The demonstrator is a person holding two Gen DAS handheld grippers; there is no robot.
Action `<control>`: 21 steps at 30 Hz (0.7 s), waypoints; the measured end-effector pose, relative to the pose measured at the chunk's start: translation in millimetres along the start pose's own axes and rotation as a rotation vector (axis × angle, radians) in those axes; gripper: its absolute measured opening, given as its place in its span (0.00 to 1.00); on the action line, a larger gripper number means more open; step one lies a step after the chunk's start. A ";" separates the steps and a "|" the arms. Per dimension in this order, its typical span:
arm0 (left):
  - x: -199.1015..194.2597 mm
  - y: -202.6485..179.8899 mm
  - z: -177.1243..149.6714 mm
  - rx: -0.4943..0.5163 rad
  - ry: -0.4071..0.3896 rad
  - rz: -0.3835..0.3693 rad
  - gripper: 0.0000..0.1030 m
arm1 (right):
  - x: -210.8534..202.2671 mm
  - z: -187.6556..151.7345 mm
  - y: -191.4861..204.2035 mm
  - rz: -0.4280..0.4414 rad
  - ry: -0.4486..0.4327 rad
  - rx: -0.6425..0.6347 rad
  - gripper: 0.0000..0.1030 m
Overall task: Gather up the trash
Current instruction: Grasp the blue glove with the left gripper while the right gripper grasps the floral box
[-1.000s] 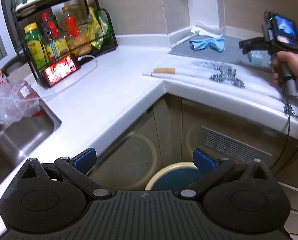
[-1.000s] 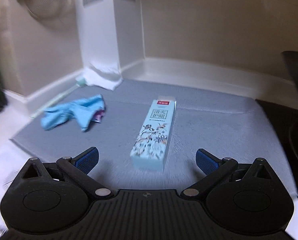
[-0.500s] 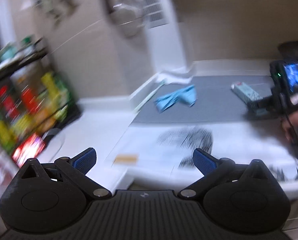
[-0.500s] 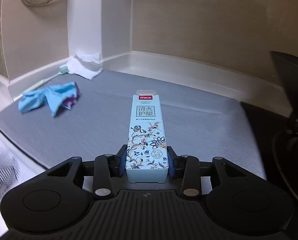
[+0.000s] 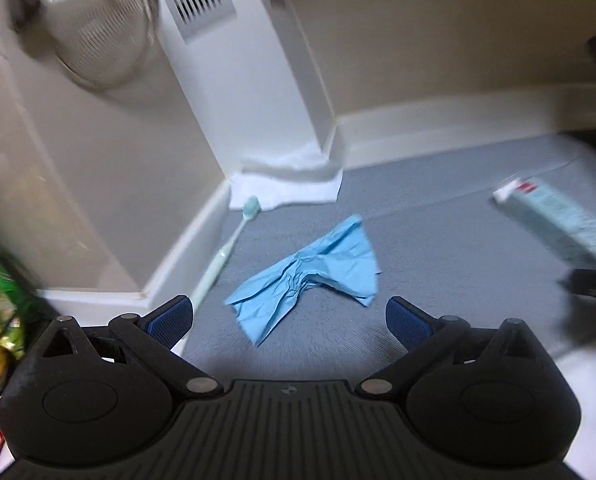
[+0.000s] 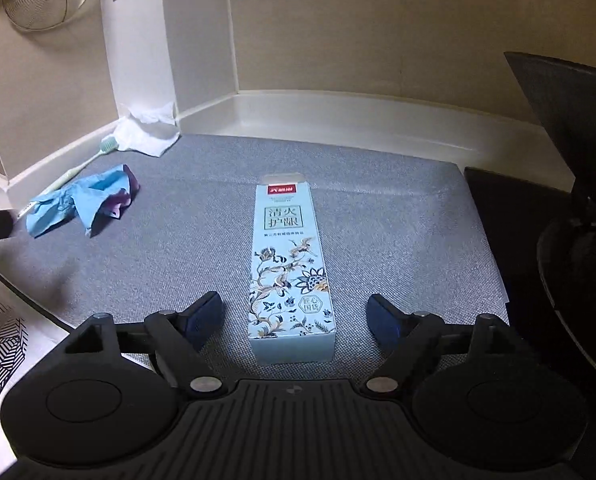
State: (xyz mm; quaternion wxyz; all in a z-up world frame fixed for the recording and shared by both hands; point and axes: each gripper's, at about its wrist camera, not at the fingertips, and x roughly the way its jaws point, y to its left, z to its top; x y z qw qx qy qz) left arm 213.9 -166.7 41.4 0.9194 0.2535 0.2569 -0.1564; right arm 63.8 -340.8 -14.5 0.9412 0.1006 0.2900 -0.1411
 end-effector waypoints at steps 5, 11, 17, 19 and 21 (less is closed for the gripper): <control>42.5 -1.9 1.6 0.116 -0.004 -0.043 1.00 | 2.4 0.7 2.7 0.004 0.012 -0.016 0.85; 78.2 6.3 10.4 0.054 0.058 -0.127 1.00 | 5.5 1.2 6.4 0.006 0.024 -0.034 0.90; 86.1 8.9 11.7 -0.002 0.082 -0.164 1.00 | 10.8 2.1 9.7 -0.005 0.040 -0.045 0.98; 81.6 6.7 11.9 -0.002 0.074 -0.165 0.92 | 12.7 2.6 10.7 -0.017 0.044 -0.047 0.99; 76.5 2.1 13.1 0.012 0.074 -0.142 0.55 | 10.4 2.1 8.7 -0.025 0.027 -0.034 0.92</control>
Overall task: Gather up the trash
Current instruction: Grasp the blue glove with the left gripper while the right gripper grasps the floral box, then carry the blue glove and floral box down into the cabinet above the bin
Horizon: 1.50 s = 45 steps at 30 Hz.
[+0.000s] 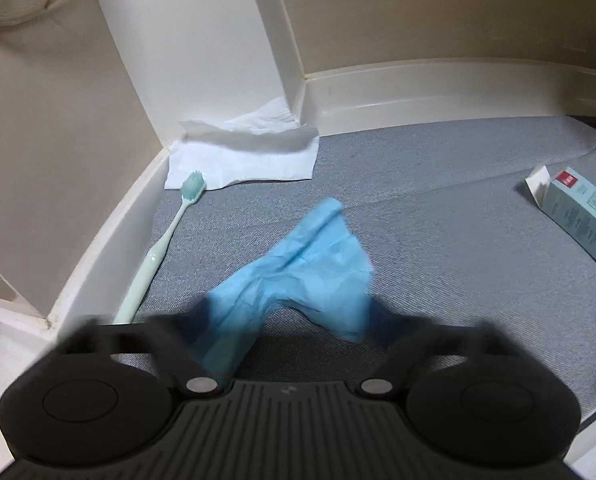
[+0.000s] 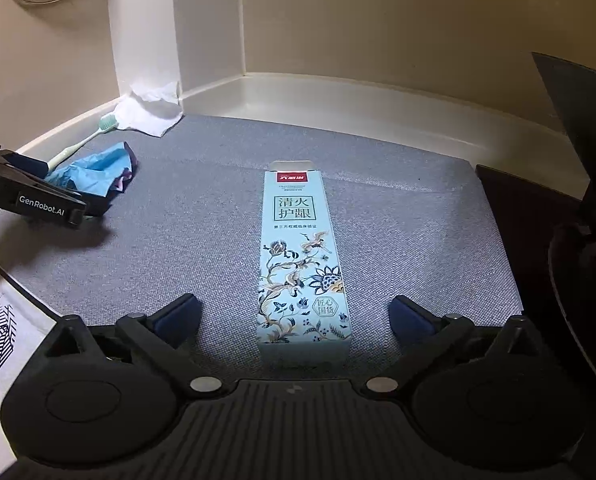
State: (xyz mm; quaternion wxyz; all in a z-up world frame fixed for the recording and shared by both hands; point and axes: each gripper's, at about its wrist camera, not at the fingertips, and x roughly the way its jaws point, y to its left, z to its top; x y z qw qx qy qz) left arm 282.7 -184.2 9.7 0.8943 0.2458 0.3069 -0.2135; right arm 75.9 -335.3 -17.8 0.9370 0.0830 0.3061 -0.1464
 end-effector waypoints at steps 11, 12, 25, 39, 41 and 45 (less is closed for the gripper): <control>-57.8 -9.5 -1.3 -0.083 -0.029 0.047 0.09 | -12.3 -4.4 -22.0 0.032 -0.093 0.122 0.40; -64.0 -11.7 -2.0 -0.087 -0.029 0.048 0.09 | -12.9 -4.6 -23.1 0.033 -0.097 0.127 0.40; -159.2 -54.4 -31.1 -0.058 -0.052 0.095 0.09 | -16.9 -6.1 -27.5 0.082 -0.160 0.148 0.40; -268.7 -78.8 -80.6 -0.146 -0.085 0.090 0.09 | -51.1 -20.5 -35.4 0.086 -0.238 0.180 0.40; -279.6 -81.1 -88.0 -0.153 -0.091 0.090 0.09 | -72.3 -27.4 -35.4 0.093 -0.261 0.166 0.40; -298.0 -86.1 -103.2 -0.161 -0.091 0.083 0.09 | -122.3 -44.4 -36.5 0.129 -0.316 0.149 0.40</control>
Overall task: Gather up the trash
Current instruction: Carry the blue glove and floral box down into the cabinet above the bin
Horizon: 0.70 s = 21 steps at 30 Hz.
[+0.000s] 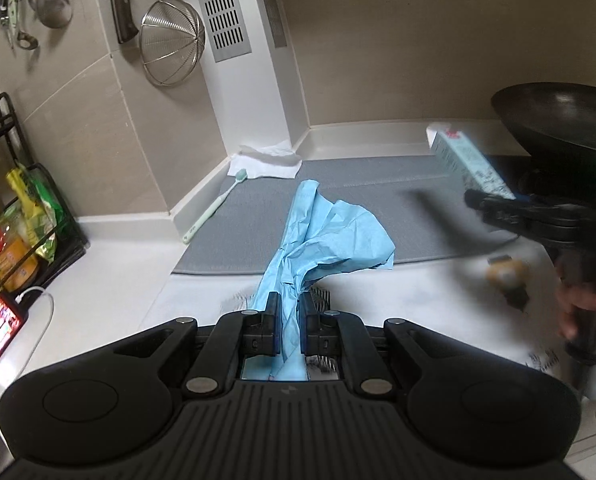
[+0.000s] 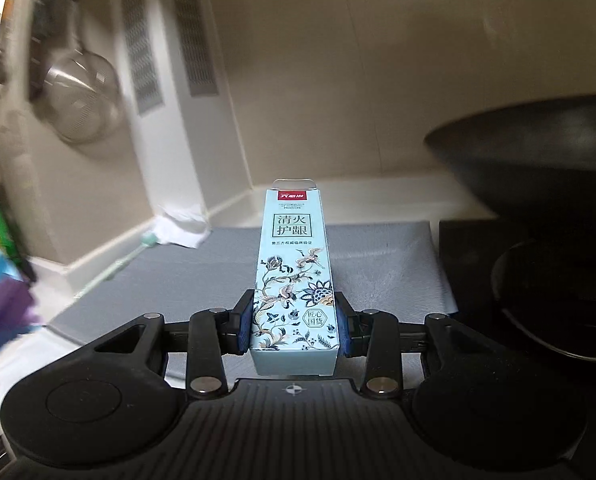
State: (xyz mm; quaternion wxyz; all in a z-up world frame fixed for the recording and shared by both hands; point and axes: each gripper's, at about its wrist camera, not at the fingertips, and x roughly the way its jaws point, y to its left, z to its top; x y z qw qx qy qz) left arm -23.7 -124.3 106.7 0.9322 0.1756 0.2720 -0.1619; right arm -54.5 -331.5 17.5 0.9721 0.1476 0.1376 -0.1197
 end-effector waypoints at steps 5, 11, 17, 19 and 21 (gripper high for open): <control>-26.8 0.3 -20.7 -0.017 0.016 -0.014 0.09 | -61.6 -6.4 6.8 0.073 -0.025 -0.012 0.40; -68.7 6.9 -53.2 -0.055 0.026 -0.014 0.09 | -119.8 -24.3 28.9 0.195 -0.013 -0.050 0.40; -110.1 24.7 -98.3 -0.112 0.052 0.010 0.09 | -157.4 -55.6 62.0 0.308 0.071 -0.126 0.40; -119.3 30.4 -114.6 -0.133 0.071 0.030 0.09 | -165.4 -68.4 73.8 0.343 0.110 -0.149 0.40; -126.5 36.7 -130.6 -0.159 0.096 0.053 0.09 | -174.8 -80.8 86.0 0.379 0.150 -0.175 0.40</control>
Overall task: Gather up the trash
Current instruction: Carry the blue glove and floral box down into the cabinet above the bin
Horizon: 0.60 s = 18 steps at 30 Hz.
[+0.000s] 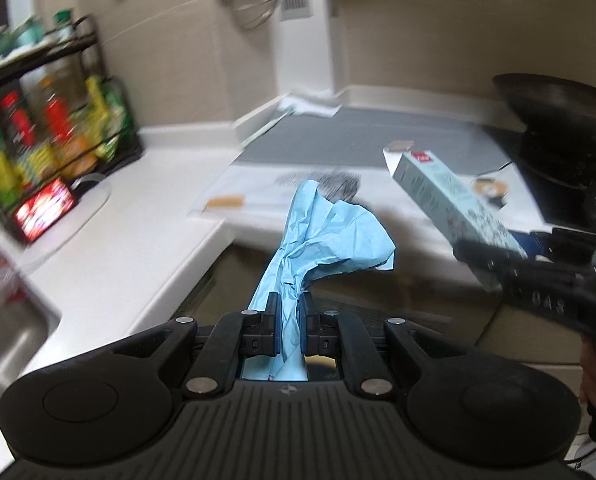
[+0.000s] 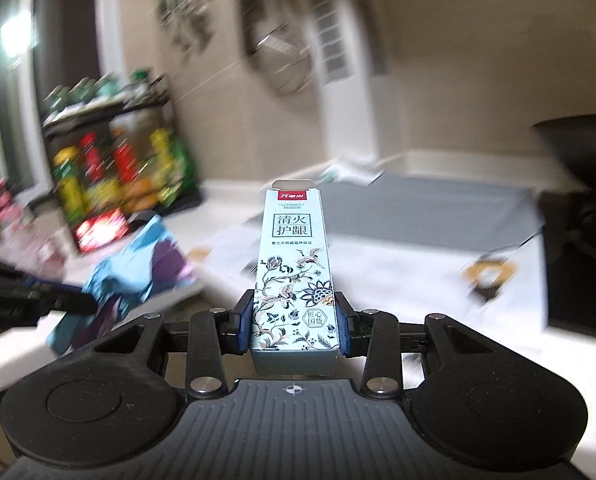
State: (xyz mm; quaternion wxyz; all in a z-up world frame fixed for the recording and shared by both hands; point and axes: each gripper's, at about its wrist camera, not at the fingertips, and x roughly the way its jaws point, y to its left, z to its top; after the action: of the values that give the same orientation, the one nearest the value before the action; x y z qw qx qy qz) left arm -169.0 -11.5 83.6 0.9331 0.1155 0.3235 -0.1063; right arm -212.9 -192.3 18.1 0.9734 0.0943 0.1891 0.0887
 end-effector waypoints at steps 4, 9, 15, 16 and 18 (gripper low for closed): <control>-3.3 16.2 -29.3 -0.053 0.051 0.050 0.09 | -3.2 -21.9 26.7 0.052 0.080 -0.041 0.40; 0.4 32.5 -66.3 -0.103 0.111 0.105 0.09 | 2.6 -42.6 49.5 0.093 0.185 -0.095 0.40; 7.1 44.0 -102.0 -0.174 0.165 0.136 0.09 | 7.9 -46.4 60.1 0.089 0.234 -0.133 0.40; 7.5 44.3 -105.5 -0.177 0.167 0.146 0.09 | 10.0 -46.2 60.0 0.090 0.241 -0.137 0.40; 9.1 44.5 -111.0 -0.191 0.172 0.147 0.09 | 12.2 -47.9 62.3 0.091 0.254 -0.147 0.40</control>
State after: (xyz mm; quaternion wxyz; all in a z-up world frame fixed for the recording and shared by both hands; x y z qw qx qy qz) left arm -214.1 61.3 -0.4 0.9139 0.0584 0.4016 0.0039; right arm -228.7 -122.3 -16.3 0.9410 0.0195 0.2991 0.1573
